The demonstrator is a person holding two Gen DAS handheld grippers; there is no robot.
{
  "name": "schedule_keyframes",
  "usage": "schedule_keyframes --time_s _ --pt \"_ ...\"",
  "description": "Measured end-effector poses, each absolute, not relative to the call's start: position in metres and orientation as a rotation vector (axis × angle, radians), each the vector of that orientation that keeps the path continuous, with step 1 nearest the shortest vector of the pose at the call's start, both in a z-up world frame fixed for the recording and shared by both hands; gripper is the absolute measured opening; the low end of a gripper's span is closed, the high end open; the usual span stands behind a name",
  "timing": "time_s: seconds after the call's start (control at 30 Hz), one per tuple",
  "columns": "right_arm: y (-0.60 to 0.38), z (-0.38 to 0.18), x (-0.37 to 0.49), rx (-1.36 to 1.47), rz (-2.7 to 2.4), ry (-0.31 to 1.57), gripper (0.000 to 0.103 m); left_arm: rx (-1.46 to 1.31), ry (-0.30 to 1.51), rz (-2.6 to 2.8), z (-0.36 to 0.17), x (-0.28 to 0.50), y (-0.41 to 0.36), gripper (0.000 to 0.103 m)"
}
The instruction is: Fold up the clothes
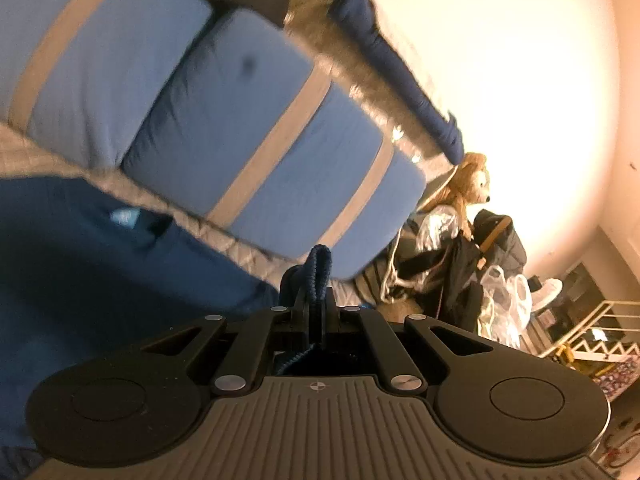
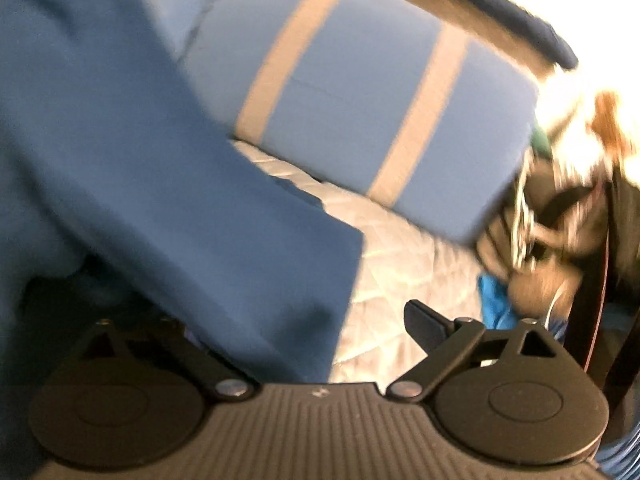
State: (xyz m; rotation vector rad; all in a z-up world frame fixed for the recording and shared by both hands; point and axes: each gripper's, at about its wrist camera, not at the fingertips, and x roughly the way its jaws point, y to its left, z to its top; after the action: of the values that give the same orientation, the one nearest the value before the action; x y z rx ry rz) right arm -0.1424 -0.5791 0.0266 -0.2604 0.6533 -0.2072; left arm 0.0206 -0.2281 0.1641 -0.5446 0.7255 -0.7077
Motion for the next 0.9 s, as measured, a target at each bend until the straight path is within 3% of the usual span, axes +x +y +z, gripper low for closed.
schedule_keyframes --time_s 0.37,0.9 --pt "-0.624 0.022 -0.123 0.148 -0.243 0.706 0.099 -0.558 0.607 -0.661 0.204 0.021 -0.200 0.005" --pt "-0.596 0.022 -0.121 0.025 -0.156 0.680 0.099 -0.520 0.578 -0.553 0.214 0.022 -0.140 0.005"
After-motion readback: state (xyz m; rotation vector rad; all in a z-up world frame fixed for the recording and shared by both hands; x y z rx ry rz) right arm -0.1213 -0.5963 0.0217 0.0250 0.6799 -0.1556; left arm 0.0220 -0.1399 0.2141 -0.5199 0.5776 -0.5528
